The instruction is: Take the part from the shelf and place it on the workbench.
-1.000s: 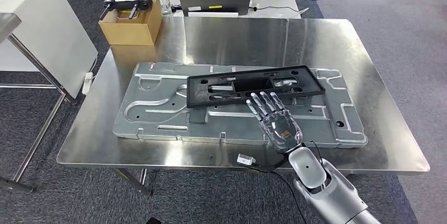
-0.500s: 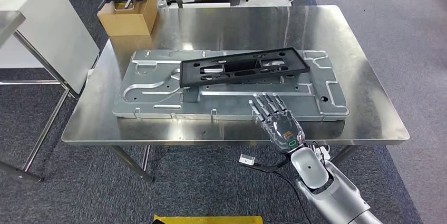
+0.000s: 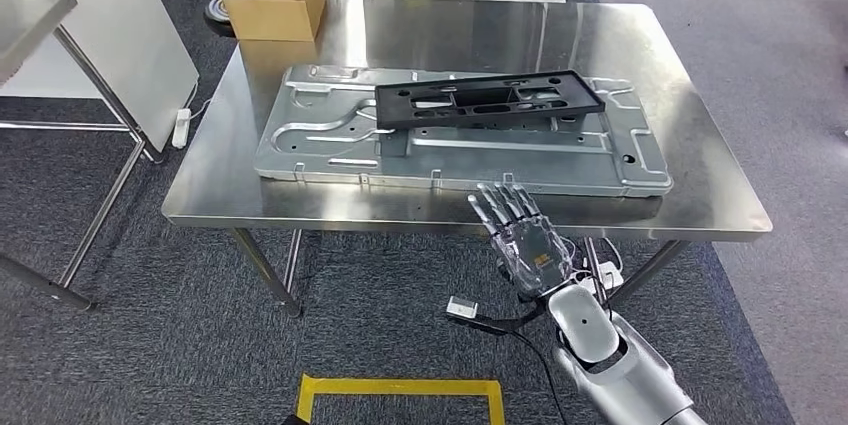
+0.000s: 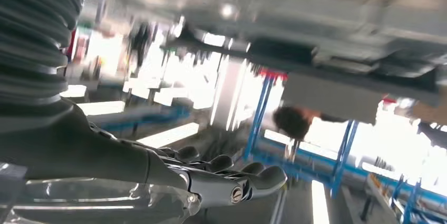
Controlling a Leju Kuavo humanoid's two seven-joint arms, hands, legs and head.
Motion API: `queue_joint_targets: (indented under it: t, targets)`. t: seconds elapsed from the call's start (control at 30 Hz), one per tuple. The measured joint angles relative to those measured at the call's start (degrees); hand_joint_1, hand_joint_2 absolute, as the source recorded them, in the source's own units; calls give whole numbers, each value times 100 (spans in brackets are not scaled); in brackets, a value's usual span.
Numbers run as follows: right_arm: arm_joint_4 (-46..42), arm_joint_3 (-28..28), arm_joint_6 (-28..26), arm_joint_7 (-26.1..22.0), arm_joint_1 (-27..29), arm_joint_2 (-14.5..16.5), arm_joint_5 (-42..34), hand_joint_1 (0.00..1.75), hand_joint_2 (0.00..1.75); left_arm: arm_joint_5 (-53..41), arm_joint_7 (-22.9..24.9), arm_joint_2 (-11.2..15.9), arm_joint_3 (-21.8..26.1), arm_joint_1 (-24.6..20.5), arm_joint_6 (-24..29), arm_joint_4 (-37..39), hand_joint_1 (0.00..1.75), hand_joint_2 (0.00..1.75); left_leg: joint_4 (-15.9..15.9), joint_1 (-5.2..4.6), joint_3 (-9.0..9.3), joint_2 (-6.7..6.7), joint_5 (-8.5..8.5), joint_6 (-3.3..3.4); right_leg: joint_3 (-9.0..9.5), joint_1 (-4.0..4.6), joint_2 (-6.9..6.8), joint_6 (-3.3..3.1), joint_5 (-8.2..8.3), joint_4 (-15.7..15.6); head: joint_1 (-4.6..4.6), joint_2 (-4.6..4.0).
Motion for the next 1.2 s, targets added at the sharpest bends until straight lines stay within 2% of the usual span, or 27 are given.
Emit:
queue_joint_targets:
  t: [0.03, 0.07, 0.1, 0.13, 0.2, 0.27, 0.33, 0.37, 0.4, 0.47, 0.5, 0.53, 0.57, 0.6, 0.63, 0.7, 0.77, 0.83, 0.87, 0.9, 0.93, 1.0, 1.03, 1.07, 1.1, 1.13, 1.2]
  targets:
    - [98, -71, -23, -134, 104, 75, -359, 0, 175, -4, -3, -4, 0, 9, 0, 0, 0, 0, 6, -20, -91, 0, 67, 4, 16, 9, 0, -6, -27, 247, 0, 0]
    - [280, -173, -110, -267, 227, 182, -739, 0, 175, -8, -5, -5, 0, 18, 1, 0, 0, 0, 13, -39, -178, -4, 131, 3, 119, 20, 1, -26, 69, 318, 0, 0]
    - [545, -292, -264, -385, 348, 310, -1063, 0, 175, -12, -8, -7, 0, 27, 6, 0, 0, 0, 22, -57, -254, -8, 188, 0, 322, 37, 2, -61, 223, 176, -1, 0]
    - [874, -426, -455, -495, 453, 445, -1316, 0, 175, -15, -11, -11, 0, 33, 14, 0, 0, 0, 35, -71, -317, -13, 238, -6, 614, 61, 2, -112, 339, -145, -2, 0]
    - [1555, -711, -763, -730, 599, 697, -1716, 0, 175, -15, -21, -30, 1, 42, 39, 0, 0, 0, 69, -99, -412, -20, 324, -41, 1208, 114, -8, -216, 288, -962, -6, 0]
    - [2175, -987, -762, -808, 686, 876, -2092, 0, 175, -18, -34, -45, 3, 46, 58, 0, 0, 0, 75, -92, -449, -6, 409, -103, 1444, 156, -14, -272, 171, -1402, -6, 0]
    - [2835, -1284, -453, -521, 794, 1015, -2492, 0, 175, -37, -28, -48, 5, 60, 74, 0, 0, 0, 63, -74, -465, 4, 447, -173, 1399, 144, -24, -310, 274, -1485, -2, 0]
    - [3202, -1487, -162, -266, 886, 1079, -2758, 0, 175, -56, -15, -48, 6, 72, 82, 0, 0, 0, 133, -70, -503, 1, 323, -208, 1362, 127, -43, -338, 344, -1516, -5, 0]
    - [3552, -1716, 188, 4, 1020, 1131, -3061, 0, 175, -84, -1, -47, 7, 90, 87, 0, 0, 0, 304, -62, -567, -4, 85, -244, 1312, 104, -70, -360, 415, -1547, -8, 0]
    - [4178, -2237, 941, 606, 1377, 1186, -3724, 0, 175, -143, 19, -40, 7, 127, 81, 0, 0, 0, 935, -16, -726, -6, -549, -318, 1189, 90, -142, -379, 530, -1556, -17, 0]
    - [4412, -2494, 1228, 903, 1575, 1194, -4010, 0, 175, -166, 26, -29, 7, 146, 77, 0, 0, 0, 1283, 14, -776, -5, -746, -356, 1117, 86, -175, -375, 581, -1544, -19, 0]
    - [4603, -2749, 1426, 1159, 1759, 1203, -4258, 0, 175, -178, 33, -11, 7, 164, 78, 0, 0, 0, 1540, 46, -771, -4, -791, -390, 1027, 80, -200, -366, 634, -1520, -18, 0]
    - [4751, -2990, 1543, 1344, 1905, 1217, -4467, 0, 175, -185, 39, 11, 7, 178, 82, 0, 0, 0, 1644, 75, -695, -3, -709, -420, 922, 69, -206, -353, 687, -1486, -19, 0]
    - [4865, -3214, 1592, 1428, 2004, 1240, -4642, 0, 175, -185, 43, 35, 8, 187, 88, 0, 0, 0, 1549, 99, -523, -3, -550, -444, 803, 54, -192, -333, 741, -1446, -20, 0]
    - [4957, -3427, 1602, 1444, 2061, 1268, -4790, 0, 175, -185, 43, 58, 8, 188, 92, 0, 0, 0, 1259, 117, -252, -5, -409, -460, 689, 35, -161, -304, 797, -1405, -21, 0]
    - [5089, -3823, 1568, 1410, 2097, 1341, -4988, 0, 175, -190, 37, 98, 9, 160, 94, -1, 0, 0, 413, 108, 365, -22, -415, -443, 533, 12, -97, -227, 905, -1351, -19, 0]
    - [5191, -4127, 1534, 1357, 2108, 1409, -5071, 0, 175, -196, 26, 122, 9, 135, 97, -2, 0, 0, -66, 65, 638, -45, -511, -375, 506, 4, -75, -145, 1023, -1377, -19, 0]
    - [5278, -4345, 1522, 1212, 2114, 1470, -5099, 0, 175, -175, 6, 133, 15, 110, 120, -2, 0, 0, -136, 54, 586, -41, -416, -272, 512, -6, -62, -67, 1109, -1440, -23, 0]
    - [5310, -4439, 1515, 1084, 2116, 1500, -5098, 0, 175, -162, -4, 135, 21, 88, 132, -2, 0, 0, -166, 60, 554, -31, -360, -208, 481, -13, -52, -37, 1025, -1400, -25, 0]
    - [5336, -4520, 1503, 947, 2118, 1530, -5088, 0, 175, -159, -12, 136, 27, 66, 140, -2, 0, 0, -186, 71, 505, -19, -290, -139, 425, -20, -42, -15, 834, -1257, -22, 0]
    - [5358, -4583, 1488, 825, 2115, 1557, -5073, 0, 175, -166, -16, 135, 32, 47, 140, -2, 0, 0, -197, 79, 450, -6, -222, -86, 341, -28, -33, -1, 546, -990, -18, 0]
    - [5387, -4670, 1457, 693, 2104, 1612, -5046, 0, 175, -196, -16, 132, 33, 19, 131, -2, 0, 0, -181, 59, 294, 5, -103, -46, 153, -28, -20, 24, 8, -221, -15, 0]
    - [5398, -4702, 1449, 660, 2098, 1632, -5032, 0, 175, -201, -16, 129, 33, 9, 128, -2, 0, 0, -165, 48, 208, 11, -49, -46, 124, -25, -14, 34, -96, 84, -15, 0]
    - [5407, -4729, 1443, 625, 2094, 1645, -5019, 0, 175, -203, -16, 128, 33, 1, 127, -2, 0, 0, -139, 39, 122, 15, -1, -52, 181, -24, -11, 36, -75, 223, -15, 0]
    - [5414, -4749, 1443, 580, 2092, 1654, -5004, 0, 175, -206, -16, 127, 33, -5, 127, -2, 0, 0, -106, 34, 40, 17, 37, -62, 345, -22, -10, 28, 47, 140, -15, 0]
    - [5419, -4759, 1445, 529, 2087, 1662, -4988, 0, 175, -215, -14, 127, 33, -13, 125, -2, 0, 0, -65, 33, -34, 17, 67, -76, 619, -18, -8, 9, 190, -157, -15, 0]
    - [5425, -4769, 1449, 467, 2059, 1674, -4959, 0, 175, -237, 2, 125, 33, -35, 115, -2, 0, 0, 22, 22, -151, 18, 116, -120, 1228, 6, -3, -47, 255, -979, -18, 0]
